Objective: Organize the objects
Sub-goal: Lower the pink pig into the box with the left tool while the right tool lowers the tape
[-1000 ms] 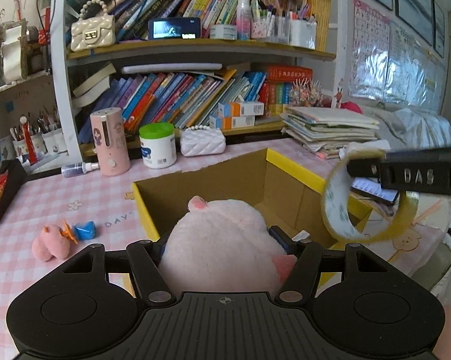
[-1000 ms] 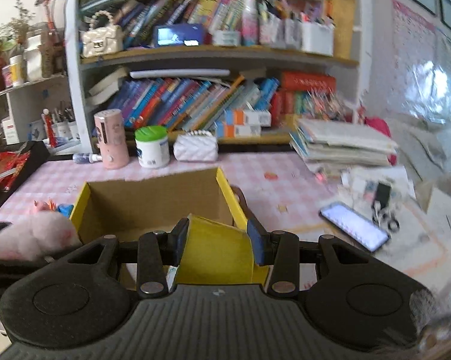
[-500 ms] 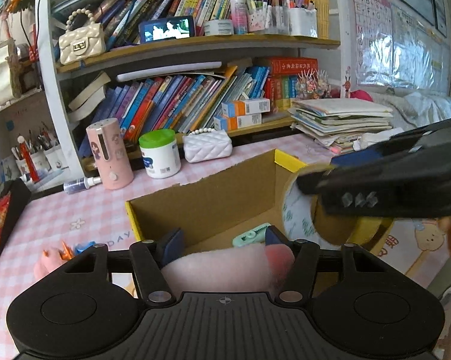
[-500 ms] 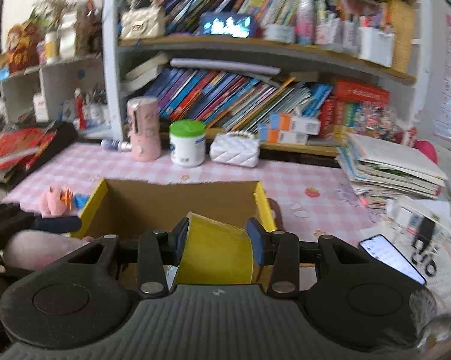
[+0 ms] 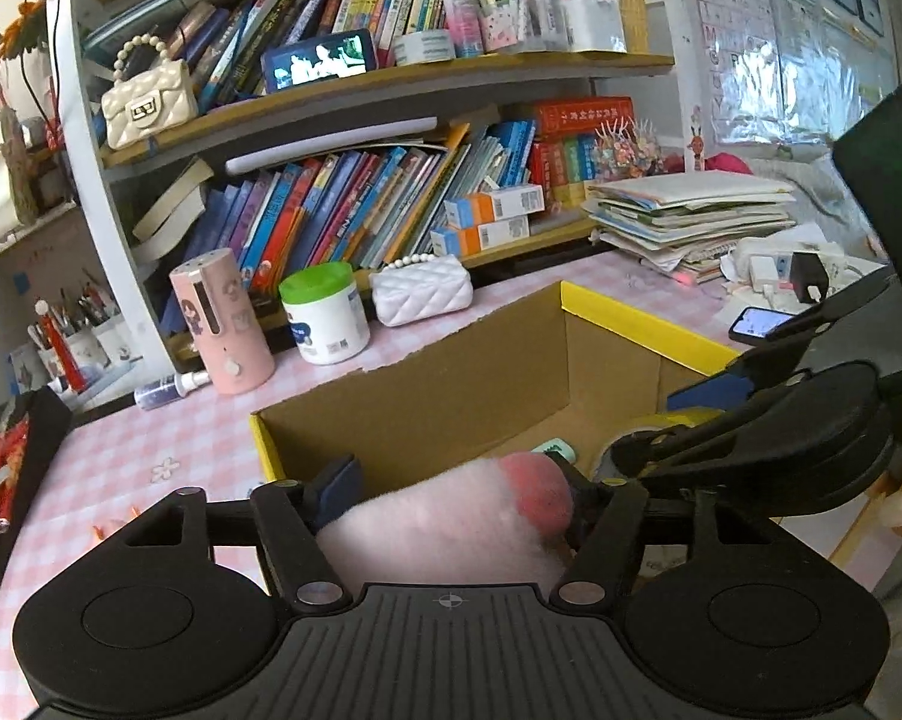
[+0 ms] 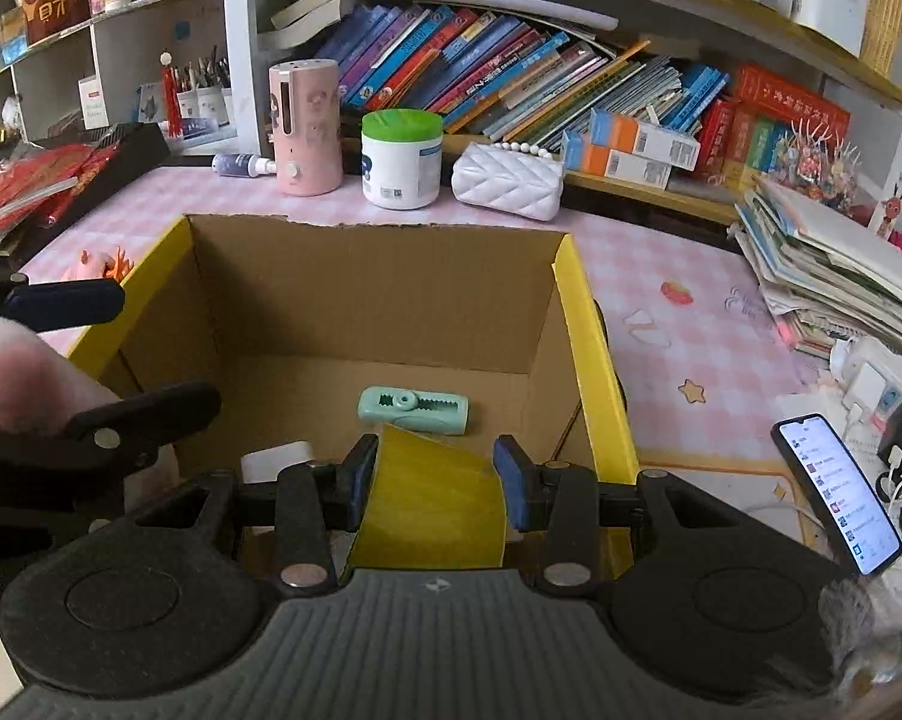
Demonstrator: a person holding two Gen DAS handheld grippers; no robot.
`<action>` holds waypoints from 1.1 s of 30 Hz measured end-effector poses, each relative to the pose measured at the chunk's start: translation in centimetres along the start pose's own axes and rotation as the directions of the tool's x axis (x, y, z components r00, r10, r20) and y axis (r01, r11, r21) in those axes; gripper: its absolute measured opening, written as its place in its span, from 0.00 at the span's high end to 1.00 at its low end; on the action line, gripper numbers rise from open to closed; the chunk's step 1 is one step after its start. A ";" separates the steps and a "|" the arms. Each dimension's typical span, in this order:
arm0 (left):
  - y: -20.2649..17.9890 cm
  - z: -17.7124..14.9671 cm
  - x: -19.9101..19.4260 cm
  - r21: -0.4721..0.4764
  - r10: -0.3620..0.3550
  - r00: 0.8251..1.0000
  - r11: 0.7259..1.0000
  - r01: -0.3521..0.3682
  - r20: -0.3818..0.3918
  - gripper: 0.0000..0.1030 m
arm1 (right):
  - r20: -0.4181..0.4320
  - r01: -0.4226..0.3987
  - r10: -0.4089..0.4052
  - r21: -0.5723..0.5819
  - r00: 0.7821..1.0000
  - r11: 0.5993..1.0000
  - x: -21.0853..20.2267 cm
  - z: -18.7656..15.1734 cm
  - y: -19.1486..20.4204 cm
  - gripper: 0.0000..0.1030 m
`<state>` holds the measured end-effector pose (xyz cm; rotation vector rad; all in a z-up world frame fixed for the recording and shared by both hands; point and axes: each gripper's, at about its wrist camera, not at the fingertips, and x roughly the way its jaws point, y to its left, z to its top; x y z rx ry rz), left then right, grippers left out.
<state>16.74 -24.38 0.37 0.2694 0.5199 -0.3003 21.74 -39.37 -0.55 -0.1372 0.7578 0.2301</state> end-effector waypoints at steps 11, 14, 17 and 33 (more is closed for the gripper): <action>-0.3 -1.3 2.4 -0.040 -0.024 0.996 0.999 0.021 -0.089 0.25 | -0.029 0.044 -0.042 0.058 0.999 0.997 -1.7 -2.3 -0.4 0.63; -0.1 -1.4 2.7 -0.043 -0.014 0.995 0.999 0.010 -0.094 0.22 | -0.026 0.048 -0.046 0.084 0.999 0.995 -2.3 -2.6 -0.2 0.63; 0.0 -1.4 2.8 -0.042 -0.012 0.995 0.999 0.008 -0.097 0.21 | -0.025 0.058 -0.056 0.101 0.998 0.993 -2.8 -2.9 0.1 0.63; 0.0 -1.1 1.5 -0.034 -0.003 0.996 0.999 0.000 -0.092 0.15 | 0.055 0.090 -0.098 0.141 0.994 0.986 -4.5 -3.1 0.1 0.46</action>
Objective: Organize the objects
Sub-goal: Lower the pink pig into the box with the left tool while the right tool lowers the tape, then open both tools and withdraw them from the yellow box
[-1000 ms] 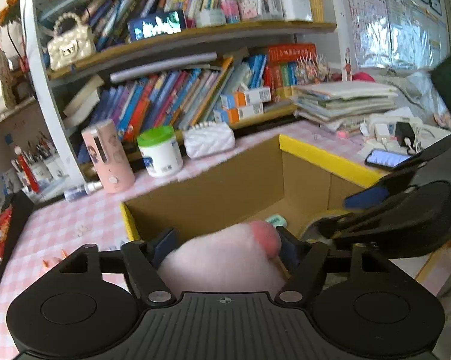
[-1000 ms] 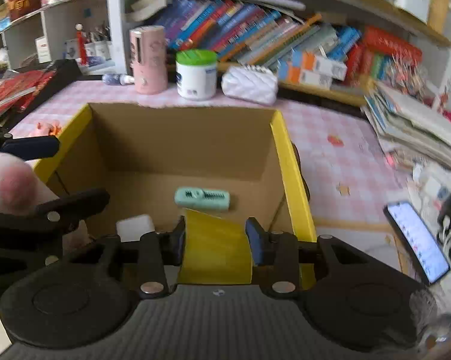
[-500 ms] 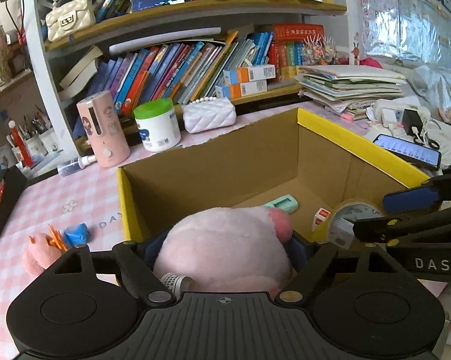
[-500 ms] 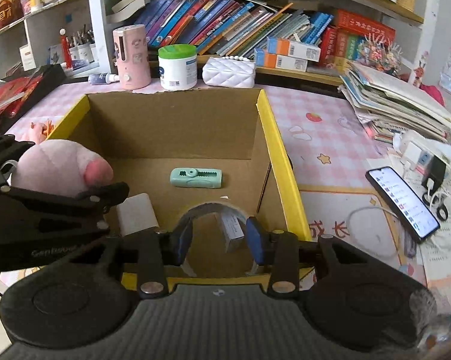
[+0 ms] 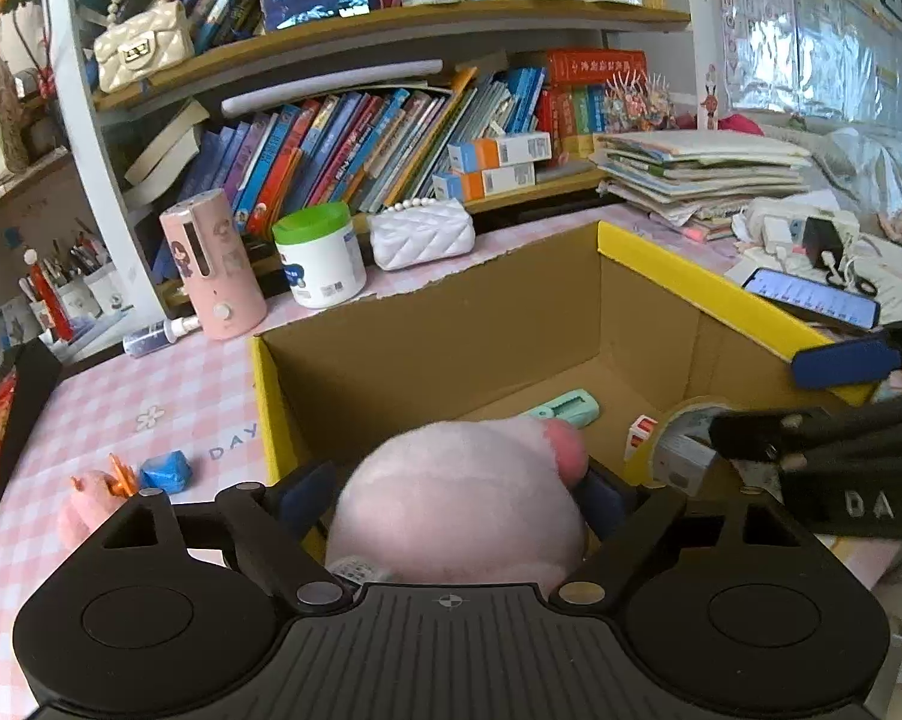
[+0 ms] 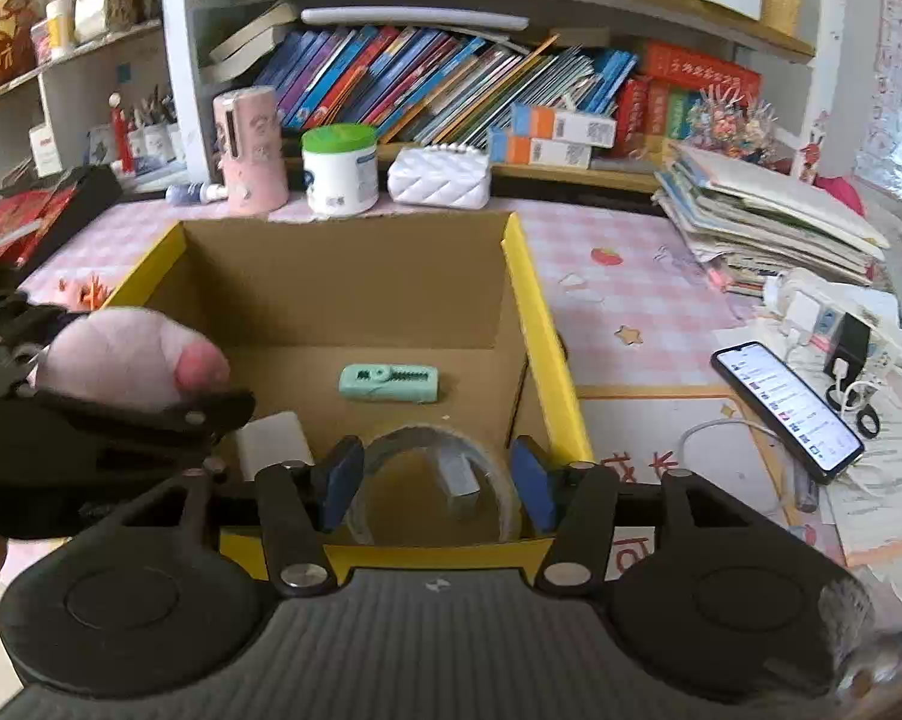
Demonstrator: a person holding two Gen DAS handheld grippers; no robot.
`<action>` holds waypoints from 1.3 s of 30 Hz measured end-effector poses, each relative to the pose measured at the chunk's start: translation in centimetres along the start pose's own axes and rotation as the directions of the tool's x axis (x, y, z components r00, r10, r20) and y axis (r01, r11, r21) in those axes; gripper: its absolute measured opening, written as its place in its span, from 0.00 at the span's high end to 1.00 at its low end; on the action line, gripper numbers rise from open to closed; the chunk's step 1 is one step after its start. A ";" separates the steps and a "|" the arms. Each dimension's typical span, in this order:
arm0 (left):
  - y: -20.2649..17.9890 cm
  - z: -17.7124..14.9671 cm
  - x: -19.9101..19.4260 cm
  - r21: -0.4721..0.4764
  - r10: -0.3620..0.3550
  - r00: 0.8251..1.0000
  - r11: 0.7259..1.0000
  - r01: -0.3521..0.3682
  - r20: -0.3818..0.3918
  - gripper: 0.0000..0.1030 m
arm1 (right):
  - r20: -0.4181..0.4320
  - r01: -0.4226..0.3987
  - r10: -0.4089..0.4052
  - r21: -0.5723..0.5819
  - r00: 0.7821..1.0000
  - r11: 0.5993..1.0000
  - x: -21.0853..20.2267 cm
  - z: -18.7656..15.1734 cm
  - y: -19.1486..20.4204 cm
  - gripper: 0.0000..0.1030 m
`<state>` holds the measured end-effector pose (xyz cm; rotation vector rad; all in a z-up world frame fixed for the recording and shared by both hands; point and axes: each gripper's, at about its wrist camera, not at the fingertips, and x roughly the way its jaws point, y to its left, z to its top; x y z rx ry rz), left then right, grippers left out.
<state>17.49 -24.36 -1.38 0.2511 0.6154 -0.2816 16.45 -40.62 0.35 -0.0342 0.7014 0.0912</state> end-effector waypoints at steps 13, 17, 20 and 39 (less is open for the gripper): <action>2.0 -0.8 -7.1 -0.088 0.011 0.991 0.996 0.001 0.131 0.04 | 0.166 0.106 -0.118 0.081 0.979 0.991 -4.7 -0.1 0.6 0.22; 3.2 -1.5 -8.4 -0.109 0.005 0.989 0.994 0.011 0.146 0.03 | 0.200 0.154 -0.177 0.124 0.964 0.980 -6.5 -0.8 1.2 0.19; 4.1 -2.4 -9.3 -0.116 0.000 0.989 0.993 0.017 0.146 0.03 | 0.198 0.187 -0.216 0.154 0.956 0.970 -7.5 -1.5 2.0 0.18; 11.1 -11.0 -14.7 -0.175 -0.013 0.999 0.984 0.019 0.032 0.03 | 0.044 0.246 -0.256 0.166 0.966 0.955 -11.3 -8.0 12.6 0.12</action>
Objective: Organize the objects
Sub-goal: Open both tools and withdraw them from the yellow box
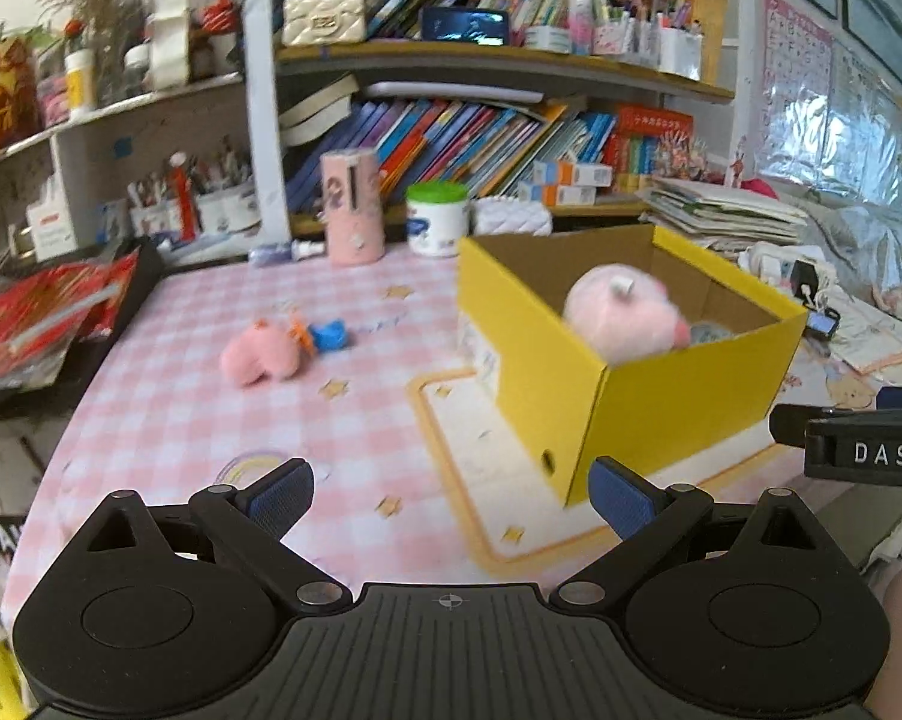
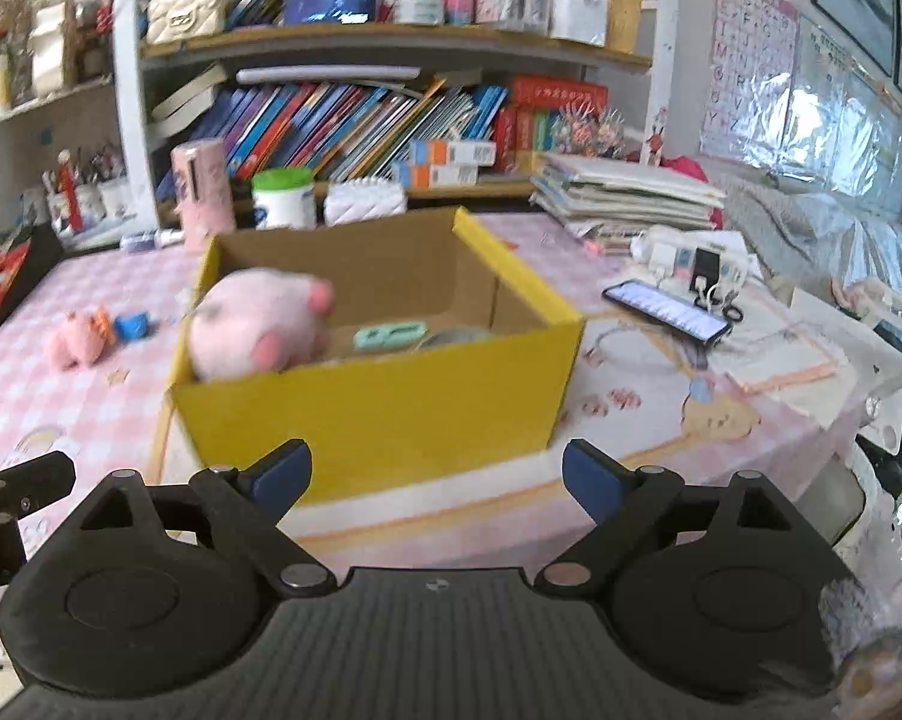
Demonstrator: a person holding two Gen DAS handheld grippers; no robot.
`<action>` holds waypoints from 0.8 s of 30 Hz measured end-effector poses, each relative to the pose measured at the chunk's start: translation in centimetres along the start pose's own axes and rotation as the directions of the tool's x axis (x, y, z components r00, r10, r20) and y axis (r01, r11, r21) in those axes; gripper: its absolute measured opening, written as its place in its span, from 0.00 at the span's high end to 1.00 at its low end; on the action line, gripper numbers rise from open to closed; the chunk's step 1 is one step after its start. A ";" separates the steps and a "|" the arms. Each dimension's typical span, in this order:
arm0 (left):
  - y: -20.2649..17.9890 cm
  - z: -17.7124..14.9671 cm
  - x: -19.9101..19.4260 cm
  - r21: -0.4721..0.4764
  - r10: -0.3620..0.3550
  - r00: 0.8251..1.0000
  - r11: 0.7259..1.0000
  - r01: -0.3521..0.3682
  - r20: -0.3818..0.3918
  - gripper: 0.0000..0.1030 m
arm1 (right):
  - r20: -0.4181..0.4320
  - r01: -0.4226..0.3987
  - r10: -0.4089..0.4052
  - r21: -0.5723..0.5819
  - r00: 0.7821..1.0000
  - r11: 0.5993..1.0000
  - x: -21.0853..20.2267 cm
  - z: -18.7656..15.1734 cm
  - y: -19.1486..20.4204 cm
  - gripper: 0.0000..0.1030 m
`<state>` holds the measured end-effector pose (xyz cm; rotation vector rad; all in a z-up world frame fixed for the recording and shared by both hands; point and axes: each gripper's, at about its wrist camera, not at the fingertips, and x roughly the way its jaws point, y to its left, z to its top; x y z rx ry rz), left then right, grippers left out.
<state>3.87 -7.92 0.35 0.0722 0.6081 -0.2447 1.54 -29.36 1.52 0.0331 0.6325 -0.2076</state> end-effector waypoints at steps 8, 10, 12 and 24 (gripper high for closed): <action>2.8 -2.3 -2.4 -0.023 0.034 0.999 0.999 -0.035 -0.031 0.03 | -0.038 -0.053 0.052 -0.027 0.998 0.998 -1.7 -2.2 3.7 0.12; 3.4 -2.9 -3.0 -0.030 0.046 0.998 0.998 -0.047 -0.043 0.03 | -0.045 -0.074 0.072 -0.040 0.996 0.996 -2.2 -2.7 4.7 0.12; 4.0 -3.3 -3.5 -0.037 0.053 0.997 0.998 -0.055 -0.049 0.03 | -0.048 -0.092 0.090 -0.052 0.995 0.994 -2.5 -3.1 5.6 0.11; 7.5 -5.0 -6.0 -0.067 0.113 0.992 0.991 -0.117 -0.057 0.03 | -0.062 -0.179 0.173 -0.101 0.983 0.979 -3.9 -4.1 10.2 0.10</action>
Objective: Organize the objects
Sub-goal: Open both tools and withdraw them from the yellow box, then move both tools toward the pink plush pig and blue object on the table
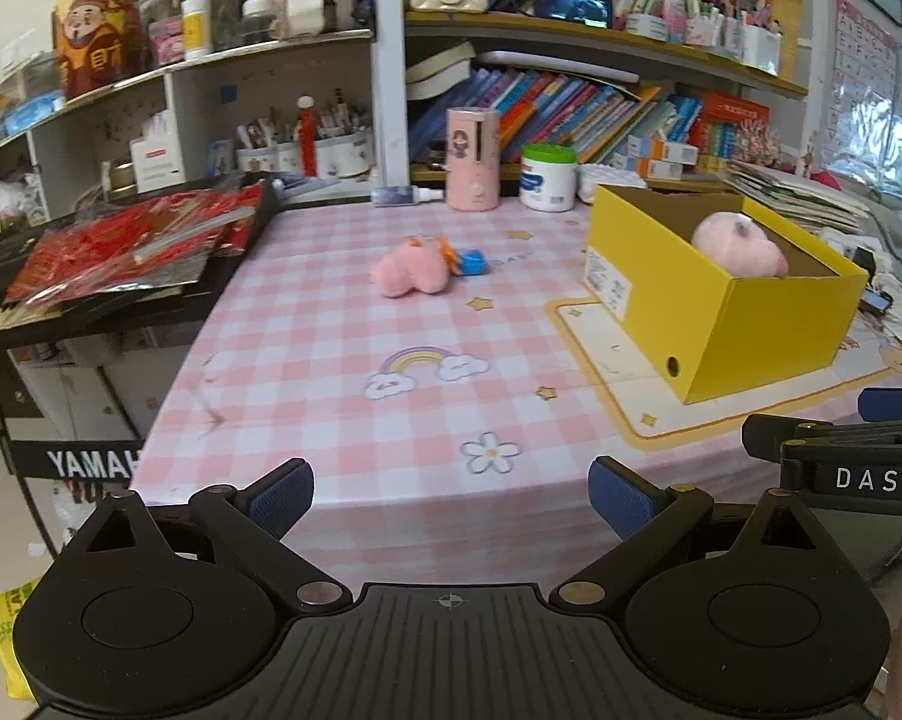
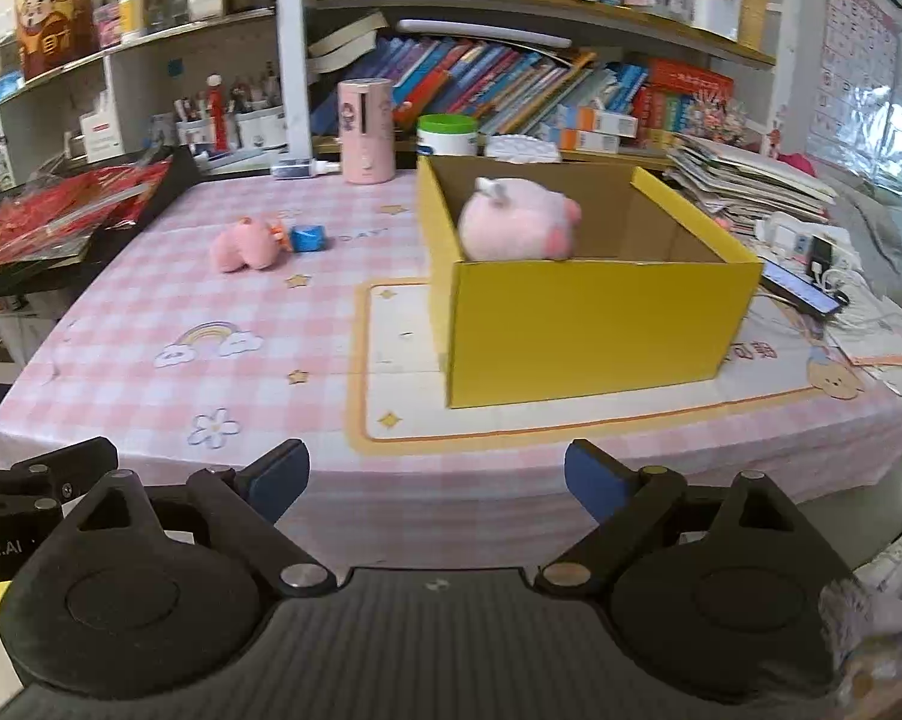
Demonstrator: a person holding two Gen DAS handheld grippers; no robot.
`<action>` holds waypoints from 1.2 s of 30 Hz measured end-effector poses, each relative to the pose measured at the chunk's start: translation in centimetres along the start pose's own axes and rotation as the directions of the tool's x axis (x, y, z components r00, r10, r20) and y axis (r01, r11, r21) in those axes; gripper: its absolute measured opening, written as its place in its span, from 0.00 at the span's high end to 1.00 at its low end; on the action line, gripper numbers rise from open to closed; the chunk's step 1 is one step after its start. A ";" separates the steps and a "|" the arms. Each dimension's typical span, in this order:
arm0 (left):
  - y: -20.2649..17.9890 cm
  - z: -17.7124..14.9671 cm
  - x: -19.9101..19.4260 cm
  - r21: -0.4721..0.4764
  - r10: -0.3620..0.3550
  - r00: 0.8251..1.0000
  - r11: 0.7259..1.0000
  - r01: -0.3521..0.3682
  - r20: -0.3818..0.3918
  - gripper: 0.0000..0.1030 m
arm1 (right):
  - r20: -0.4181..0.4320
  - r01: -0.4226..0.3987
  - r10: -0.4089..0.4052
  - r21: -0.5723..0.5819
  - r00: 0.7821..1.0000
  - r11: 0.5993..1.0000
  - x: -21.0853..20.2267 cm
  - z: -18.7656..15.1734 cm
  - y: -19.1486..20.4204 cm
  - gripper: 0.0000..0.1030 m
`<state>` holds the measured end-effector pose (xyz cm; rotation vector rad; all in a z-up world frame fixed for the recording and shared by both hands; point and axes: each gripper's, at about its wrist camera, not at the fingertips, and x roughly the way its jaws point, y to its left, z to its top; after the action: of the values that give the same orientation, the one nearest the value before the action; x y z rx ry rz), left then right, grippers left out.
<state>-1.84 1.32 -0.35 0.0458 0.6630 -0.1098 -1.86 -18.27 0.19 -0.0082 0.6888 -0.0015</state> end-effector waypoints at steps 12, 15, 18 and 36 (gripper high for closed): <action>3.2 -0.6 -1.0 -0.041 0.053 0.999 0.998 -0.052 0.013 0.03 | 0.015 -0.050 0.051 -0.056 0.999 0.997 -0.1 0.4 3.6 0.10; 3.8 -0.7 -1.1 -0.048 0.059 0.998 0.997 -0.058 0.018 0.03 | 0.022 -0.055 0.057 -0.067 0.998 0.996 -0.2 0.7 4.3 0.10; 4.3 -0.7 -1.3 -0.054 0.058 0.998 0.997 -0.057 0.022 0.03 | 0.027 -0.058 0.060 -0.077 0.998 0.995 -0.3 0.7 5.0 0.10; 5.6 -1.0 0.0 -0.078 0.053 0.999 0.996 -0.054 -0.007 0.03 | 0.015 -0.067 0.069 -0.102 0.998 0.993 0.4 0.9 6.5 0.10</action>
<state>-1.81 6.94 -1.09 -0.0112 0.6702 -0.0322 -0.97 -11.74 0.60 -0.0820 0.6701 0.0990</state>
